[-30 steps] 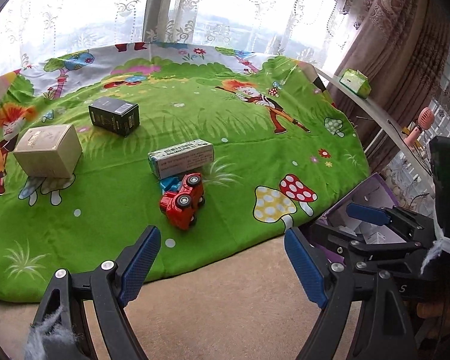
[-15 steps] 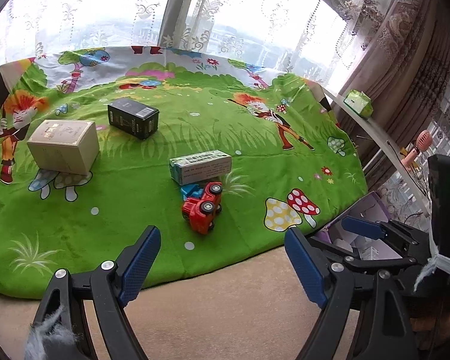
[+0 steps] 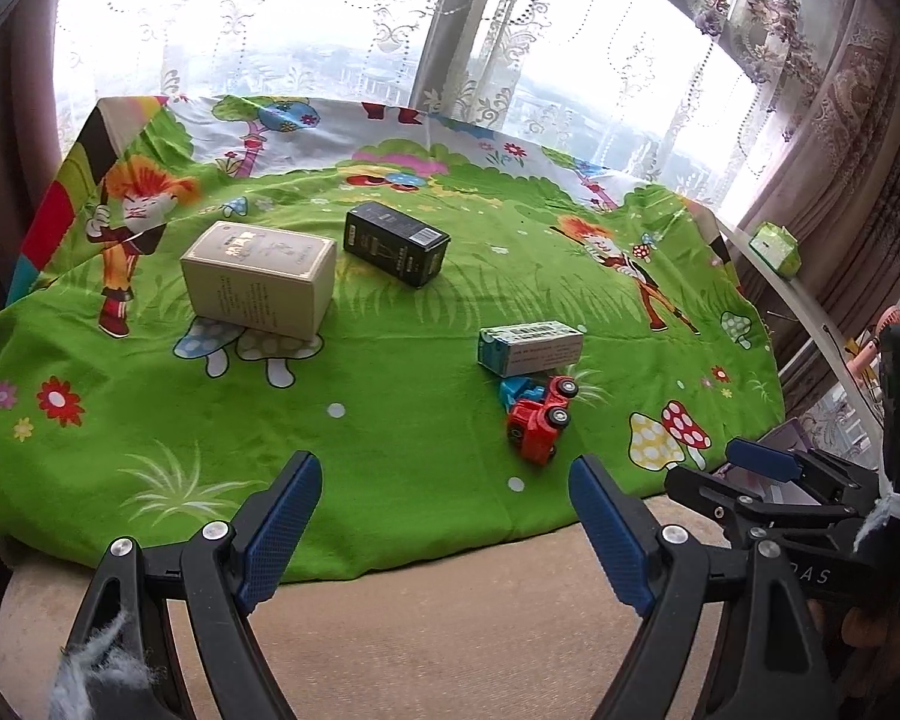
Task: Organize rigid objects
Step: 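Move both open tools back toward the remaining items on the bed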
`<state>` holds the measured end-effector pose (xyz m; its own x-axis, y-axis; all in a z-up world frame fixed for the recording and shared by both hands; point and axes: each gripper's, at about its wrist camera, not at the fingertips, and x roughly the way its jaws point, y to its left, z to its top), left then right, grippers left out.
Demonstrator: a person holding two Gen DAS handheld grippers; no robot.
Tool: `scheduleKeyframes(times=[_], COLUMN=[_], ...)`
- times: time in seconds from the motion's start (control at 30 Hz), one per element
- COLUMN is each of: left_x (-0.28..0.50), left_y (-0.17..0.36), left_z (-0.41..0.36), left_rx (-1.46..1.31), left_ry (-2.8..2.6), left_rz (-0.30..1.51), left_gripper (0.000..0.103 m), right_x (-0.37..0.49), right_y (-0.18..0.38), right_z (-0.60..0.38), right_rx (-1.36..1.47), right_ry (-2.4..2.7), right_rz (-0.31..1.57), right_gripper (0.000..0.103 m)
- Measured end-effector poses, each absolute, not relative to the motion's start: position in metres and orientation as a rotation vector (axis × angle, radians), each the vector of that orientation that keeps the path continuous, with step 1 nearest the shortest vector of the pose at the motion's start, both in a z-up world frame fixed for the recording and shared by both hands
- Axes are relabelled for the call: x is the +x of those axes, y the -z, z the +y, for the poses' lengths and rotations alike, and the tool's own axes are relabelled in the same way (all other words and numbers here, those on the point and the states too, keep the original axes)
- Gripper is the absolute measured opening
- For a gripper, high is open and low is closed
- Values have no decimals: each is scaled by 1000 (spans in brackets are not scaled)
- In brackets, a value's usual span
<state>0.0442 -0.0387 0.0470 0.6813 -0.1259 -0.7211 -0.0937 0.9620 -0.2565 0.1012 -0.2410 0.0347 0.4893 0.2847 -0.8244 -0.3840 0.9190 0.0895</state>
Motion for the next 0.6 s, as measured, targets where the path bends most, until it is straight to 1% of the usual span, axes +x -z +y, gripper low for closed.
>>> scheduleKeyframes(times=[0.23, 0.6], left_x=[35, 21], left_y=[-43, -44], left_z=[-23, -20], left_rx=[-303, -251], left_ry=[-53, -132], left_rz=[817, 824], left_gripper=[86, 86], right_x=[102, 105], right_y=[-33, -30], right_z=[-232, -224], right_rx=[-124, -130], right_ry=[-409, -390], right_rz=[978, 992], right_gripper=[83, 83])
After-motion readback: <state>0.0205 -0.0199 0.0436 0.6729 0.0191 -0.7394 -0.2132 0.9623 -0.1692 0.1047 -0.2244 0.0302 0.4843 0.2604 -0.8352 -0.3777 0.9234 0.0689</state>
